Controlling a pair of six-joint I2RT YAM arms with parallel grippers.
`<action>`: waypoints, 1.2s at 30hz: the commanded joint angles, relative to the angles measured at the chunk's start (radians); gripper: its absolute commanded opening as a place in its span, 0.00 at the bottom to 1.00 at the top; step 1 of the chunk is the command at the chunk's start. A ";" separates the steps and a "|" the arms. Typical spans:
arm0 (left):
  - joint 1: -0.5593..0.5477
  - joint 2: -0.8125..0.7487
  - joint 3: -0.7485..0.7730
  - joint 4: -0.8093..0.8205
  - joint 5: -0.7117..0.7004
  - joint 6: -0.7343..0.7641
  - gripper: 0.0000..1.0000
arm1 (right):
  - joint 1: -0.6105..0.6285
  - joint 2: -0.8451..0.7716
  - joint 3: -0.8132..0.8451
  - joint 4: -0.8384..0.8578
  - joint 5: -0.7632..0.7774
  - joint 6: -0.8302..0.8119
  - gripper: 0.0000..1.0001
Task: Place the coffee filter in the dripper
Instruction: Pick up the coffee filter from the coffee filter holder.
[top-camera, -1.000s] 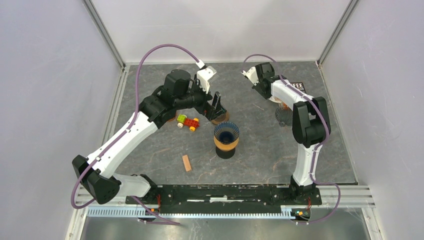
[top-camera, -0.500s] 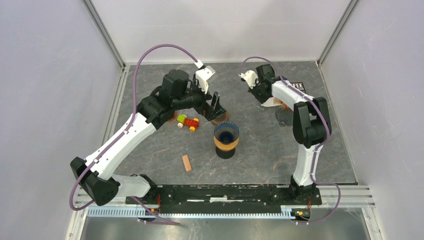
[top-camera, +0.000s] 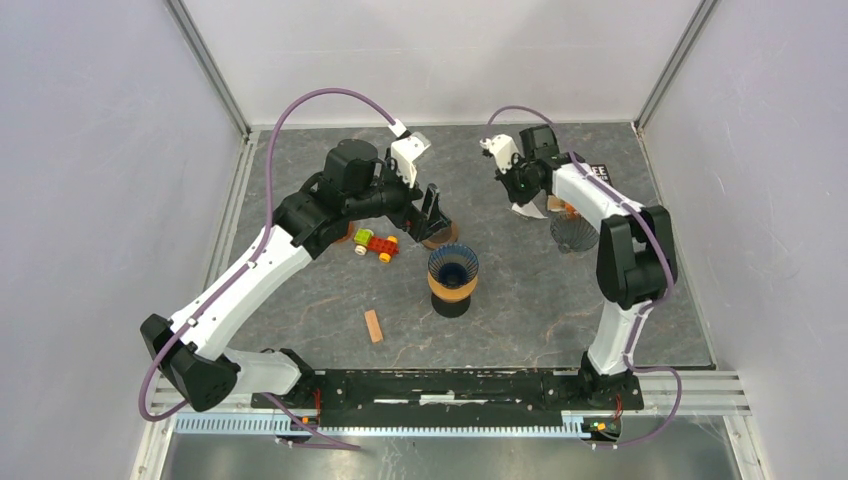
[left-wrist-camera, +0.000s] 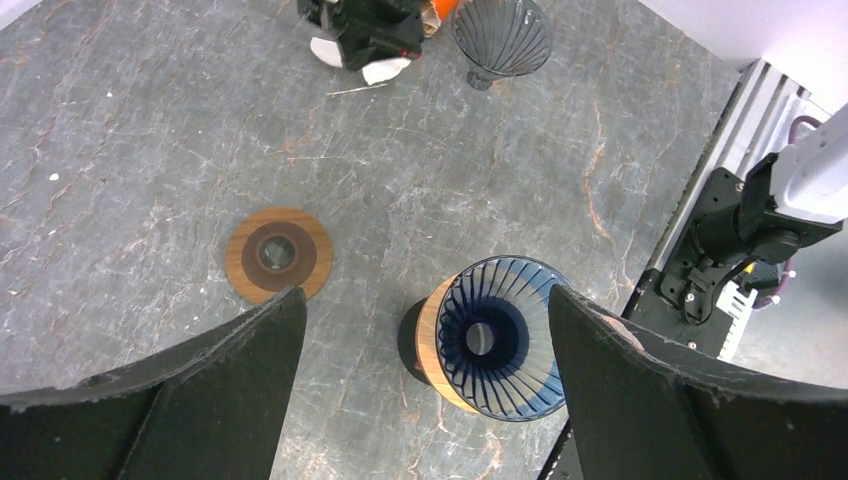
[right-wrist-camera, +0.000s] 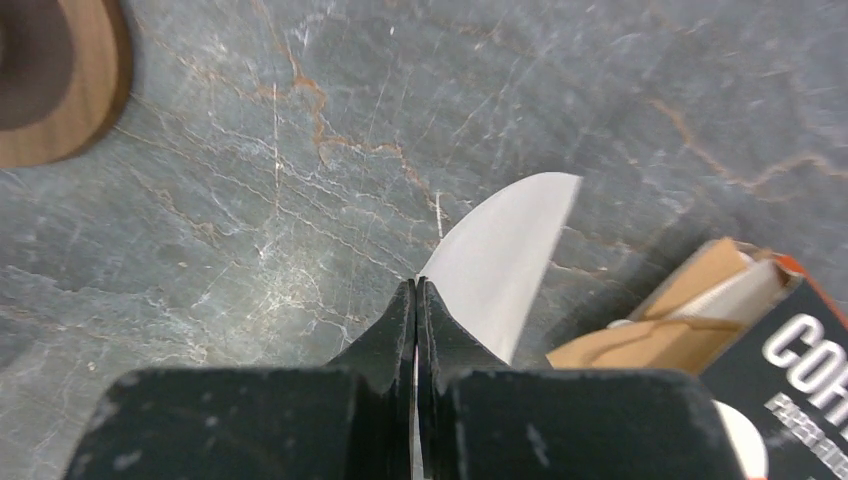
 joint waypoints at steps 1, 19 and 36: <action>0.015 0.008 0.076 -0.010 -0.044 0.069 0.96 | -0.017 -0.142 0.006 0.068 -0.035 0.045 0.00; 0.092 0.152 0.368 -0.060 0.289 0.320 0.92 | -0.083 -0.508 0.023 0.119 -0.635 0.173 0.00; 0.022 0.219 0.547 -0.490 0.265 1.029 0.91 | 0.068 -0.642 -0.145 0.326 -0.981 0.295 0.00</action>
